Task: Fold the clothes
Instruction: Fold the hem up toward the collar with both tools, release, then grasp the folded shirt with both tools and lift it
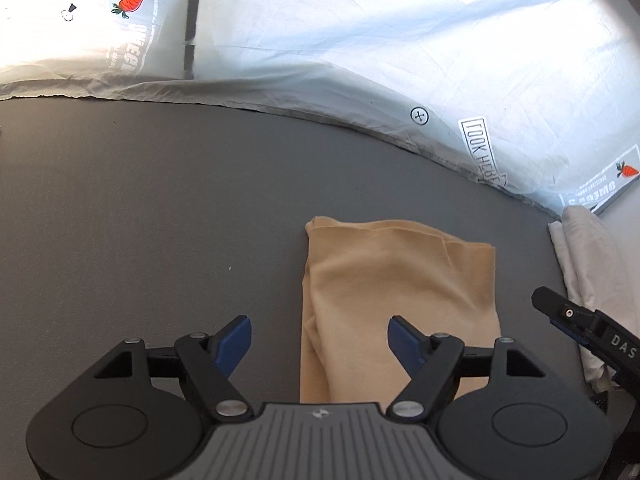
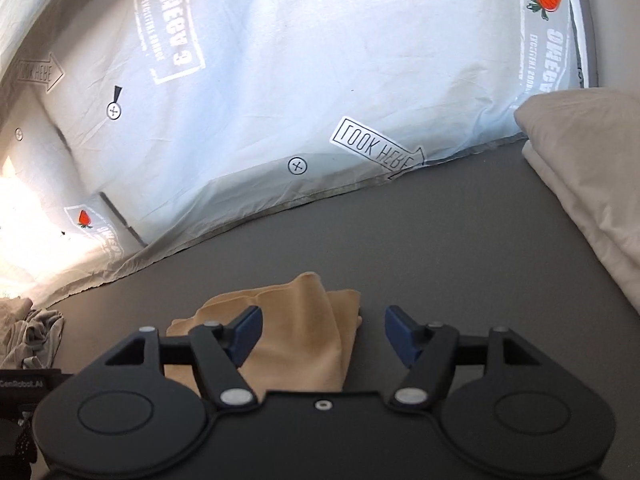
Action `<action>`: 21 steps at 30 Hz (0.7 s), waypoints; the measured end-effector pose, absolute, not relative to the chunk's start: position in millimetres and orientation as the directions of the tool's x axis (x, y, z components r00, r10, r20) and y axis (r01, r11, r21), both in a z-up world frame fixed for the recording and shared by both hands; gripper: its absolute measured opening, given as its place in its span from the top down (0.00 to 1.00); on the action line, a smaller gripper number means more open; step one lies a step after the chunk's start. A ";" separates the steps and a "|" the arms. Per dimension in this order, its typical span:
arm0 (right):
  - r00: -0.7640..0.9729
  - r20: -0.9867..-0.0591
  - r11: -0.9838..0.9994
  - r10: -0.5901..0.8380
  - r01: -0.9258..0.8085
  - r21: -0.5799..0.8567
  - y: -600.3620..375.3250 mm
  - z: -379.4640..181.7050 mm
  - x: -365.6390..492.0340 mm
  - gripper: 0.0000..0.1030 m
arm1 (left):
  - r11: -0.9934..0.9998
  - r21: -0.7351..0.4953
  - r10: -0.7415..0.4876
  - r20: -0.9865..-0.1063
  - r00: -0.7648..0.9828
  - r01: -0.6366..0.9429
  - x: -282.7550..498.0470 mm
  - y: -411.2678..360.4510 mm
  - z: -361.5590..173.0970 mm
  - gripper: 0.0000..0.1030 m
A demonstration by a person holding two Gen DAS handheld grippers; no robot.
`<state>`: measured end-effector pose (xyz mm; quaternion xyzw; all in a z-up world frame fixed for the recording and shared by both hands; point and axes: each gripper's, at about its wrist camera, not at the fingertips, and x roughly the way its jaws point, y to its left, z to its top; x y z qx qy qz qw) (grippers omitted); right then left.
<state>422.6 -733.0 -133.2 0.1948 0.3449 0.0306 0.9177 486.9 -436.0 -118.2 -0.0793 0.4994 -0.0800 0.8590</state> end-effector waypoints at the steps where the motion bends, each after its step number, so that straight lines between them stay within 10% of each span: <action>1: 0.754 -0.624 0.924 0.205 0.062 0.378 -732.7 -134.1 423.2 0.20 | 0.978 -0.199 -0.205 -0.853 0.480 0.064 486.4 -437.2 -122.9 0.26; 17: 0.636 -0.724 0.943 0.267 -0.017 0.333 -691.5 -189.7 483.3 0.06 | 0.968 -0.172 -0.239 -0.855 0.460 0.184 545.4 -447.0 -180.4 0.19; 21: 0.641 -0.715 0.946 0.279 -0.053 0.321 -682.4 -188.4 502.3 0.26 | 0.965 -0.148 -0.241 -0.827 0.508 0.217 548.5 -459.8 -185.1 0.30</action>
